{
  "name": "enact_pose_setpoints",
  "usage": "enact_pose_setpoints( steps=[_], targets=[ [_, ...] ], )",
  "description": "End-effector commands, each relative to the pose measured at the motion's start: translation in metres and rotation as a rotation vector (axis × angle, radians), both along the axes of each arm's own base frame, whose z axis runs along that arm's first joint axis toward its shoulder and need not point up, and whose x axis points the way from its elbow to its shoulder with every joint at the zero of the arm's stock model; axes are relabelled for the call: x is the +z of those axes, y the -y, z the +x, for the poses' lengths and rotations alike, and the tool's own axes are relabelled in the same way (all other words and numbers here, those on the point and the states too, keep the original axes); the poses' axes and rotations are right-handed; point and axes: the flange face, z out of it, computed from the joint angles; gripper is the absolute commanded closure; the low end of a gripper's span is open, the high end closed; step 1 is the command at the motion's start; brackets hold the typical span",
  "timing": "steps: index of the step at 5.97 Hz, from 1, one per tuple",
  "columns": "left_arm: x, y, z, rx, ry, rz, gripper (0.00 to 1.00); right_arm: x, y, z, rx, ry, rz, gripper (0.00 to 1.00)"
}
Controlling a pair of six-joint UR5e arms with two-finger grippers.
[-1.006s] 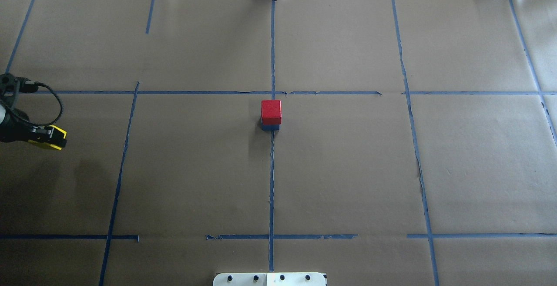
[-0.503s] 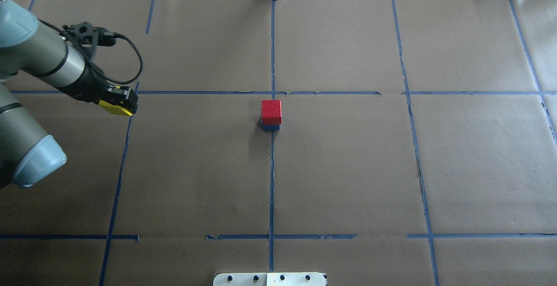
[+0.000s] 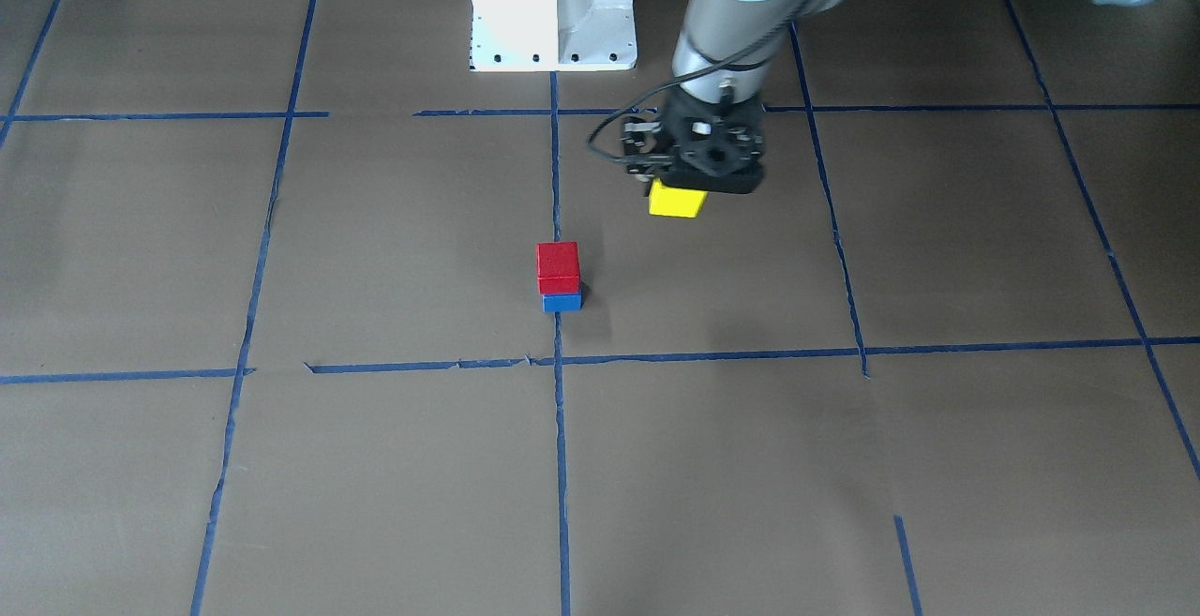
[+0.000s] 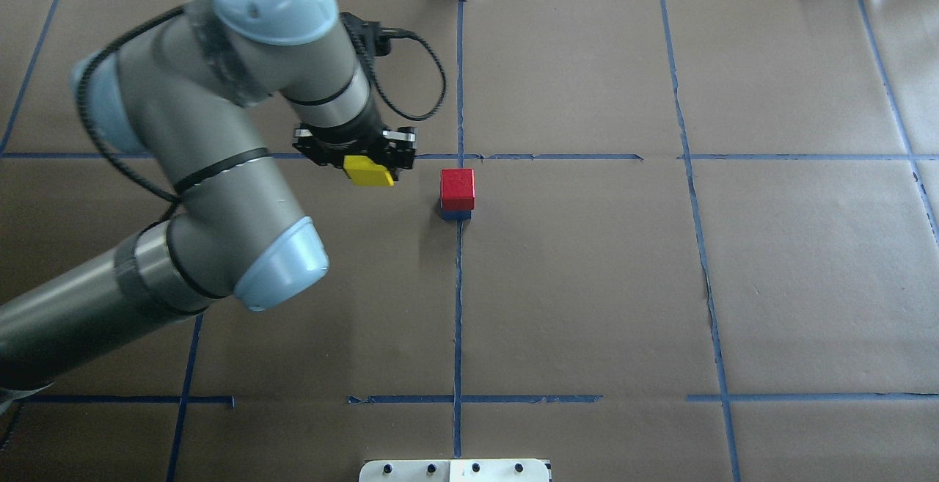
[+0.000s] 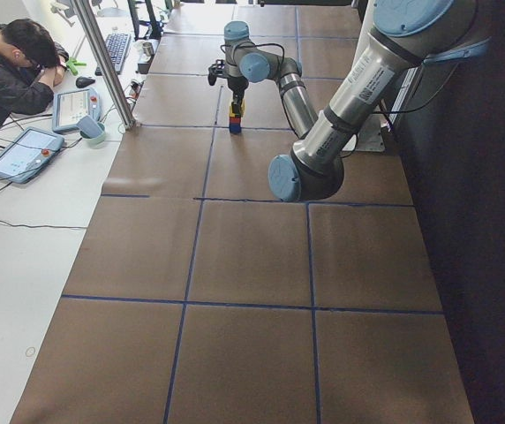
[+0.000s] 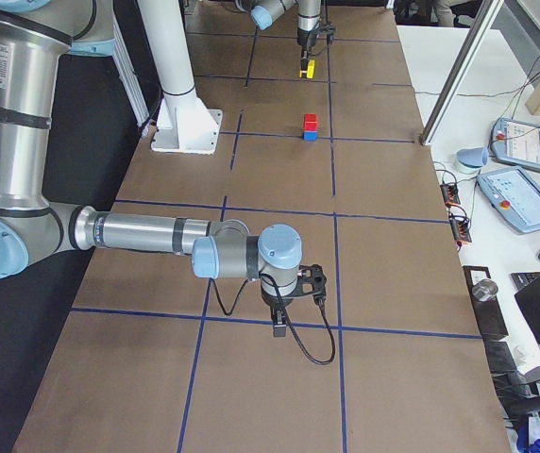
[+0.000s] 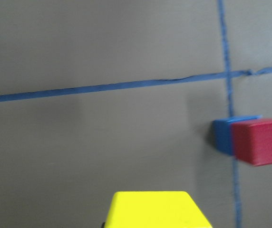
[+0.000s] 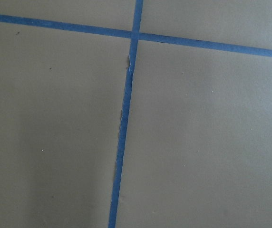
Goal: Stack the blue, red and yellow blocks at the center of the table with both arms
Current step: 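Carry the yellow cube with the left gripper above the red cube, then lower the yellow cube onto the red cube and open the left gripper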
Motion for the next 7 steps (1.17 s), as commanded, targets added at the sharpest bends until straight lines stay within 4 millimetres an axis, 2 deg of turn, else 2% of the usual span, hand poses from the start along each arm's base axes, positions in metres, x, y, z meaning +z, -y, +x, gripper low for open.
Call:
enact_pose_setpoints(
  steps=[1,2,4,7],
  targets=[
    [-0.032,0.016,0.057,-0.056,-0.018,-0.059,1.00,0.000,0.000,0.000,0.000,0.000,0.001,0.00],
    [-0.020,0.026,0.077,-0.087,-0.010,-0.106,1.00,0.000,0.000,0.000,0.000,0.000,0.001,0.00],
    [-0.011,0.016,0.105,-0.090,0.024,-0.090,0.99,0.000,0.000,0.000,0.000,0.000,0.000,0.00],
    [-0.003,0.022,0.114,-0.089,0.030,-0.081,0.96,0.000,0.000,0.000,0.000,0.000,0.000,0.00]
  ],
)
